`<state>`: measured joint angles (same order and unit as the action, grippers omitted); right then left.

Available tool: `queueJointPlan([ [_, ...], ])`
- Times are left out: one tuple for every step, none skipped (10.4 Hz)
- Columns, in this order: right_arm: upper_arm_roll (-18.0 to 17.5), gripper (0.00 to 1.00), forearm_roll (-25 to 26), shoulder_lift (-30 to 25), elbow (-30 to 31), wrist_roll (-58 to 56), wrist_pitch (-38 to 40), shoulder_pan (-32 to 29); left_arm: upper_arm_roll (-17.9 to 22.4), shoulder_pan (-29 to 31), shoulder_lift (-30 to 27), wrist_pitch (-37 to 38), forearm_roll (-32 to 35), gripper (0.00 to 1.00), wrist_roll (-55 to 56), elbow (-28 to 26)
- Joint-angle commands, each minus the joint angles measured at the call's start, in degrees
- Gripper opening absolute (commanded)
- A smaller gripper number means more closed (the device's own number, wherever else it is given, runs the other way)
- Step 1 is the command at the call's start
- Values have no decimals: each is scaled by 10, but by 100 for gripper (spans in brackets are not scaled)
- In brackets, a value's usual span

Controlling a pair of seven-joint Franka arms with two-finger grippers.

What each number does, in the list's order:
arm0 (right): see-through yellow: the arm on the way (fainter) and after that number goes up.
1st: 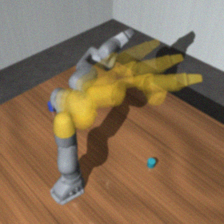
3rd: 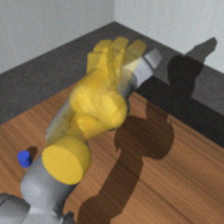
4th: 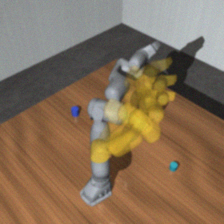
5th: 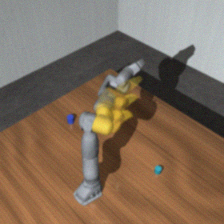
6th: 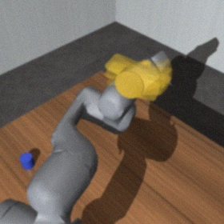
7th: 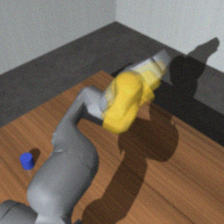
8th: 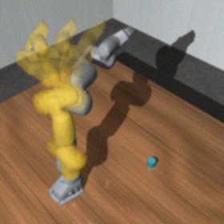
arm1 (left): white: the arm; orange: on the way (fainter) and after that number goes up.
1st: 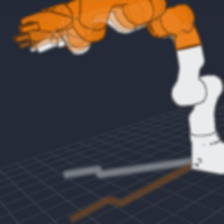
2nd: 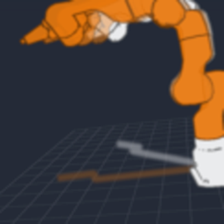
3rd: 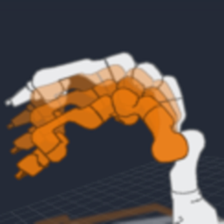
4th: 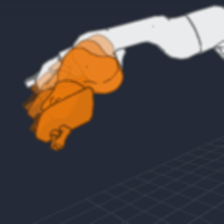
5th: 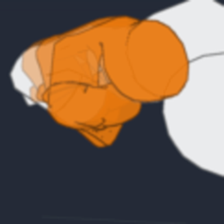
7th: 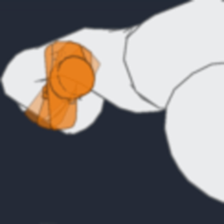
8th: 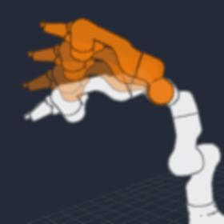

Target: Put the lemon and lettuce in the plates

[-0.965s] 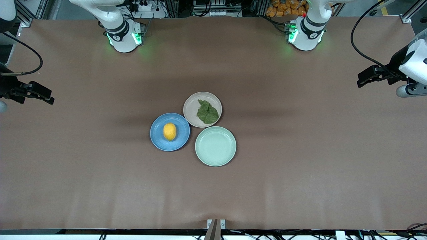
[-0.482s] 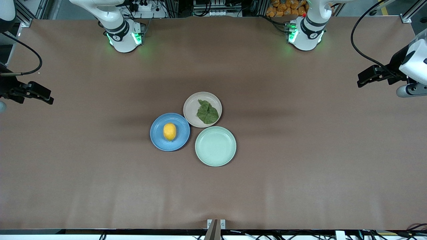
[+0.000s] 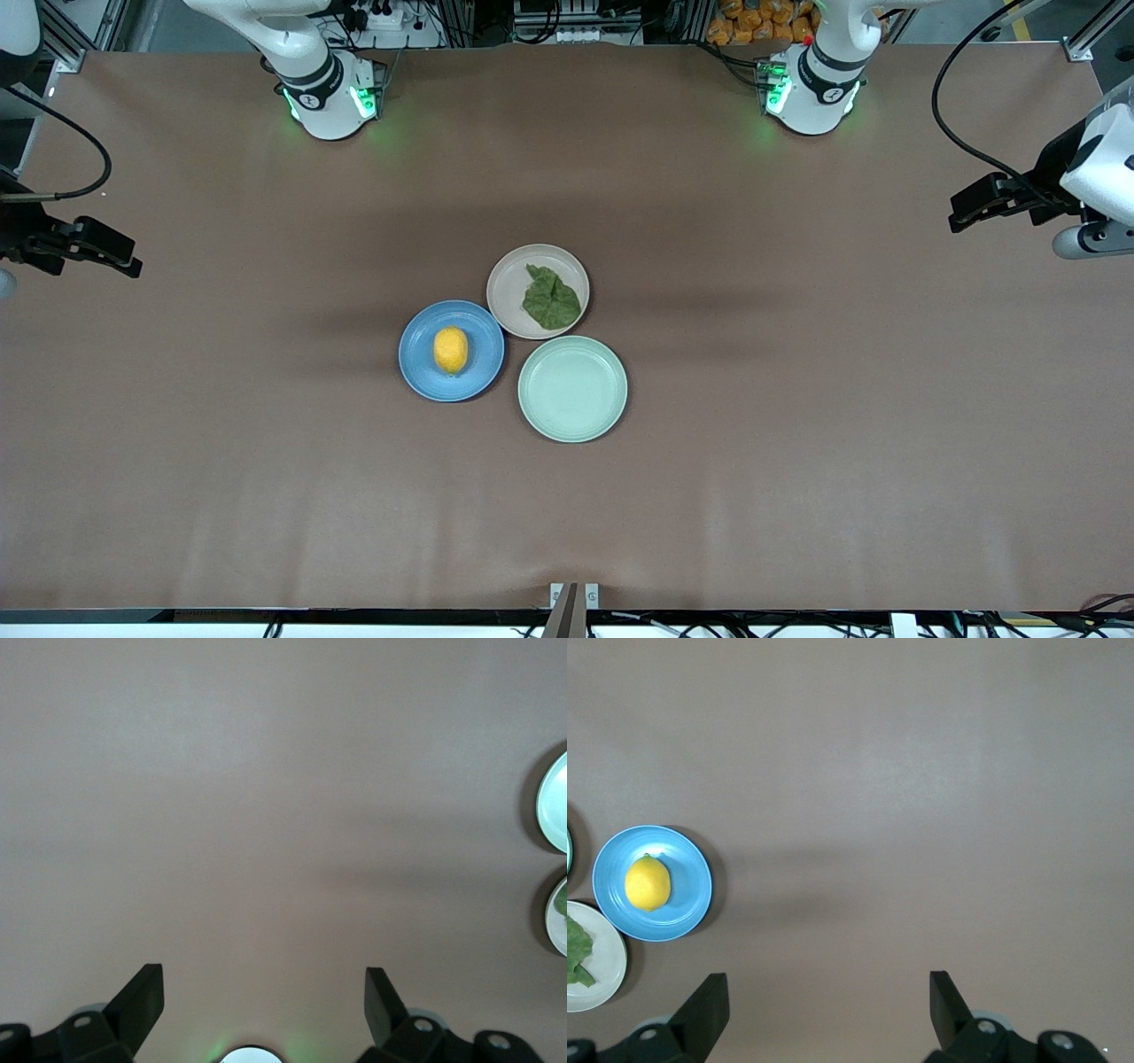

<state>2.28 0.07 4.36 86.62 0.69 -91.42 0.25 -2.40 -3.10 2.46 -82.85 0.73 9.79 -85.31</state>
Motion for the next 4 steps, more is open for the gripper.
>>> queueJointPlan([
  [3,100,10,-11,13,-3,-4,3,6,-2,-7,6,-4,100,-25,-2],
  [3,100,10,-11,13,-3,-4,3,6,-2,-6,3,-4,100,-25,-2],
  [3,100,9,-11,13,-3,-4,3,7,-2,-6,-1,-4,100,-25,-2],
  [3,100,10,-11,13,-3,-4,3,7,-2,-6,-6,-4,100,-25,-2],
])
